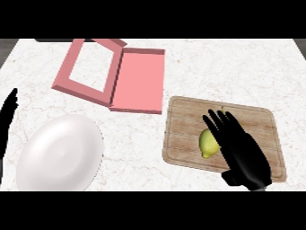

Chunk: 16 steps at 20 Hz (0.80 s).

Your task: Pick the lemon from the cutting board and place it in the cardboard box

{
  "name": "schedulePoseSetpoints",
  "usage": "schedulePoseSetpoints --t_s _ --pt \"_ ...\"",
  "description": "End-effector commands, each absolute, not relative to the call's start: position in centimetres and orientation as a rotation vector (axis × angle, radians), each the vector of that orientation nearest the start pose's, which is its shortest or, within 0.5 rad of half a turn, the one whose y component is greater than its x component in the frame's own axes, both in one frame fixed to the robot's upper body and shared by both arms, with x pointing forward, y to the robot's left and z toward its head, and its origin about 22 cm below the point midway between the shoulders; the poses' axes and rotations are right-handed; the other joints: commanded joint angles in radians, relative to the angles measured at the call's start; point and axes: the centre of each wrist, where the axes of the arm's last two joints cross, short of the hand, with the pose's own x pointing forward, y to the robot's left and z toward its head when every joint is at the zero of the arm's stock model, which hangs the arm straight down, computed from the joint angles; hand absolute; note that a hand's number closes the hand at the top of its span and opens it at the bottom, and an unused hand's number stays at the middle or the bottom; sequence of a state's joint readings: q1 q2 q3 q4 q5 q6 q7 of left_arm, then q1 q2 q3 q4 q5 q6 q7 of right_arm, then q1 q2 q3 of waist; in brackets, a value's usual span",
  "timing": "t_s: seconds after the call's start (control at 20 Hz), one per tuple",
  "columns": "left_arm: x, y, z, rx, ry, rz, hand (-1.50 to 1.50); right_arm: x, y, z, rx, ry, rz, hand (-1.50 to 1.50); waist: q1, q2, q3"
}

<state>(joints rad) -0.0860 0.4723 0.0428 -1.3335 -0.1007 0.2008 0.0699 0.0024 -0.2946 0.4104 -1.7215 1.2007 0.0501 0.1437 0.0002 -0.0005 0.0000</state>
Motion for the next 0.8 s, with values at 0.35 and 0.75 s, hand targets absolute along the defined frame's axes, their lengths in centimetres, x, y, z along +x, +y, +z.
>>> schedulePoseSetpoints --t_s 0.35,0.75 --pt "25.5 34.7 2.7 0.654 -1.368 -0.211 0.00 20.3 -15.7 2.5 -0.921 -1.426 1.431 -1.50 0.001 -0.001 0.000" --pt "25.7 35.6 1.0 0.663 -1.367 -0.210 0.00 23.5 -16.5 0.9 -0.984 -1.258 1.396 -1.50 0.001 0.001 0.000"
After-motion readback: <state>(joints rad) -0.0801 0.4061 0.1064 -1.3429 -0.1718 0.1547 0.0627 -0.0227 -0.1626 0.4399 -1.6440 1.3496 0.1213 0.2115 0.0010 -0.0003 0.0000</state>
